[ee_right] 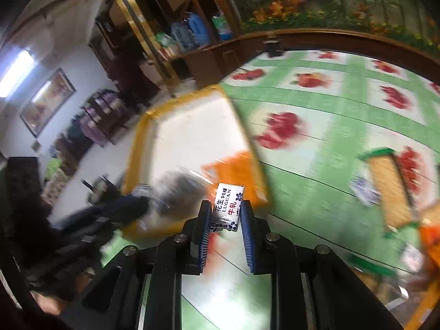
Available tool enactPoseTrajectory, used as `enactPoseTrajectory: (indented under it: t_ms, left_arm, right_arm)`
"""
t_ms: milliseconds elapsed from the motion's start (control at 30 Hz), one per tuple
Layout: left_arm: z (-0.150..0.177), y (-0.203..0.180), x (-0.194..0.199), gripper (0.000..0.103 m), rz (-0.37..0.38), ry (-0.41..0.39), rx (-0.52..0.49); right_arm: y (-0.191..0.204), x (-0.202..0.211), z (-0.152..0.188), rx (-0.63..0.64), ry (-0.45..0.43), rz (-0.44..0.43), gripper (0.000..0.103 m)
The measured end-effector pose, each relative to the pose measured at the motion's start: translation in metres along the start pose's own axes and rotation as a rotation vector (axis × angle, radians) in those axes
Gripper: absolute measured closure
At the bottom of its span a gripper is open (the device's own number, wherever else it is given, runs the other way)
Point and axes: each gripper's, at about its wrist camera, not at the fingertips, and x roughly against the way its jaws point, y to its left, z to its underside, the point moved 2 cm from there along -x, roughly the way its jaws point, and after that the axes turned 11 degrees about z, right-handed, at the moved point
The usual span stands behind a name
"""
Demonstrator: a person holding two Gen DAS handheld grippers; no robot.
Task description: Organize snacks
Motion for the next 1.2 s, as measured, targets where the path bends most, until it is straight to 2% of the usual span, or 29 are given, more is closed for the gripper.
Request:
enactPoseTrajectory:
  t_ms: [167,400,633,767,833,867,1000,1200]
  left_arm:
    - [-0.002,0.023,-0.013,0.086,-0.028,-0.011,0.055]
    - [-0.008,0.038,-0.021,0.086,-0.045,-0.022,0.087]
    - [-0.006,0.034,-0.021,0.086,-0.066,-0.046,0.065]
    - [-0.008,0.035,-0.022,0.079,-0.065,-0.042,0.075]
    - [-0.007,0.035,-0.022,0.063,-0.069,-0.039,0.078]
    - [-0.007,0.034,-0.020,0.061,-0.070,-0.042,0.076]
    - [-0.005,0.030,-0.016,0.060,-0.062,-0.041,0.085]
    - [0.000,0.007,-0.007,0.060,-0.047,-0.039,0.044]
  right_arm:
    - [0.026,-0.031,-0.011,0.014,0.014,0.002,0.082]
    - [0.019,-0.054,-0.022,-0.029,0.026,0.014,0.082]
    - [0.019,-0.059,-0.019,-0.011,0.027,0.018,0.078]
    - [0.020,-0.052,-0.020,-0.003,0.004,0.026,0.078]
    - [0.019,-0.048,-0.020,-0.006,-0.002,0.023,0.078]
    - [0.019,-0.047,-0.020,-0.008,-0.003,0.023,0.078]
    - [0.014,-0.037,-0.019,-0.033,-0.007,0.014,0.078]
    - [0.002,-0.022,-0.018,-0.069,-0.016,0.004,0.078]
